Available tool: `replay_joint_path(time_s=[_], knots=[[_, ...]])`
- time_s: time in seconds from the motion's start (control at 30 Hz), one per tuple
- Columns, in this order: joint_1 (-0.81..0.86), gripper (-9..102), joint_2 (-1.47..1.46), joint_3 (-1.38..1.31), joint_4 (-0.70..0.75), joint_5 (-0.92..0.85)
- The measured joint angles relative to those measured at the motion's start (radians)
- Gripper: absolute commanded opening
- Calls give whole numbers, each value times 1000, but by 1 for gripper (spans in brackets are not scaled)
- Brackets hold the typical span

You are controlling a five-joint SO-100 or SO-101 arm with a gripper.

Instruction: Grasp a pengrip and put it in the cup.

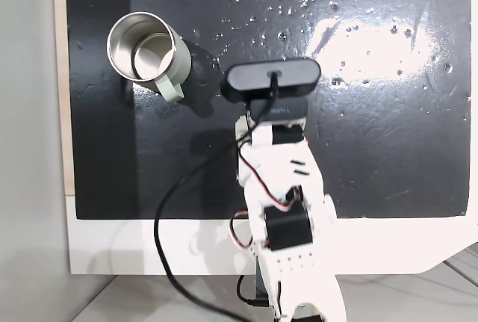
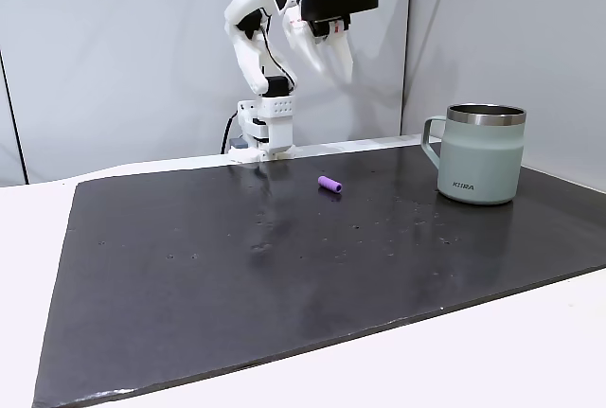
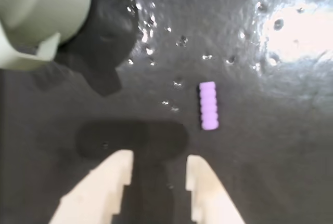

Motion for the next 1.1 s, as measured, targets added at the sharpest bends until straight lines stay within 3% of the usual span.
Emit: replay_joint_path(time_s=[0.23, 0.53, 0.77, 1.1], knots=[[71, 17, -161, -14, 3, -275], [138, 18, -284, -6, -28, -483], [169, 19, -410, 49, -201, -503], [173, 20, -540, 147, -342, -459]])
